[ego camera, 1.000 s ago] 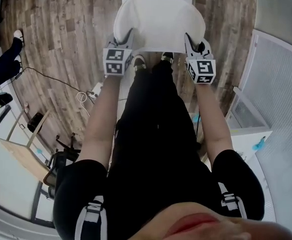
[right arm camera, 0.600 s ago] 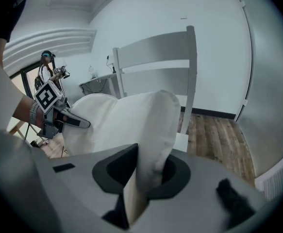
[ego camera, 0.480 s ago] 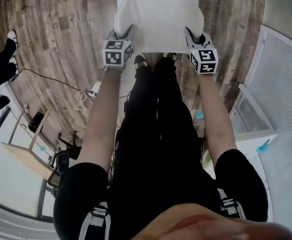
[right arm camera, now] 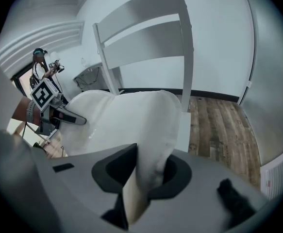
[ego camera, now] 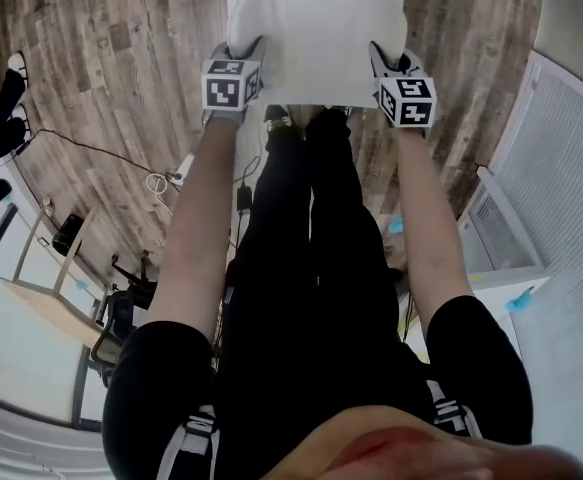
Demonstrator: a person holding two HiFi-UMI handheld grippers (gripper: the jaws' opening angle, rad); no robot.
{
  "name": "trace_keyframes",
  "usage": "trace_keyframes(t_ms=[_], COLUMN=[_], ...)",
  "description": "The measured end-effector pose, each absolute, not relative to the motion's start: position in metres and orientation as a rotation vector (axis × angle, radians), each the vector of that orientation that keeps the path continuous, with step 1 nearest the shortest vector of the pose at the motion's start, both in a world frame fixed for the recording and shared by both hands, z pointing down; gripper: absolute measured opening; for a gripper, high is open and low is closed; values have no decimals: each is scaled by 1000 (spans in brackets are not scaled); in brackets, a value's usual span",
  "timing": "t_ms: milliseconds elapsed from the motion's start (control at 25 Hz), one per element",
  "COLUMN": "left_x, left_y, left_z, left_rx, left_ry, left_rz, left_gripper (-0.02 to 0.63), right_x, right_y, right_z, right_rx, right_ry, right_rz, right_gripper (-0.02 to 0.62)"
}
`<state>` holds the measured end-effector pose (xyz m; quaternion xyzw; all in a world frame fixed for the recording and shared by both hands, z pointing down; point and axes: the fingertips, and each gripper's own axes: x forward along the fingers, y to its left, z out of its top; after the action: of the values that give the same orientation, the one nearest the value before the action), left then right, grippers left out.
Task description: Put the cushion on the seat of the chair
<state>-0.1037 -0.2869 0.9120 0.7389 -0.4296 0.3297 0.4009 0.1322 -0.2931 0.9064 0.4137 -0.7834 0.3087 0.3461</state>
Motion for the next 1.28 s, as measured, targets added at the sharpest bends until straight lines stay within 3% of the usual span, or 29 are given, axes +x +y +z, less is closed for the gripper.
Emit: trace_keyframes(t_ms=[640, 960, 1120, 1280], left_x=[-120, -127, -139, -144], left_y=[-298, -295, -297, -297], left_z=[949, 961, 971, 974], left_rx=[1835, 1773, 1719, 1676], left_ry=[-1151, -1162, -1176, -1194], left_rz=[944, 934, 953, 955], left_gripper=[168, 258, 338, 369], right_x=[149, 164, 176, 191], right_y=[-309, -312, -311, -307], right_z=[948, 963, 970, 975], right_rx=[1068, 1086, 1116, 1137], right_ry=[-1936, -1867, -1809, -1772], right_rz=[758, 778, 843, 874], right_gripper=[172, 249, 285, 293])
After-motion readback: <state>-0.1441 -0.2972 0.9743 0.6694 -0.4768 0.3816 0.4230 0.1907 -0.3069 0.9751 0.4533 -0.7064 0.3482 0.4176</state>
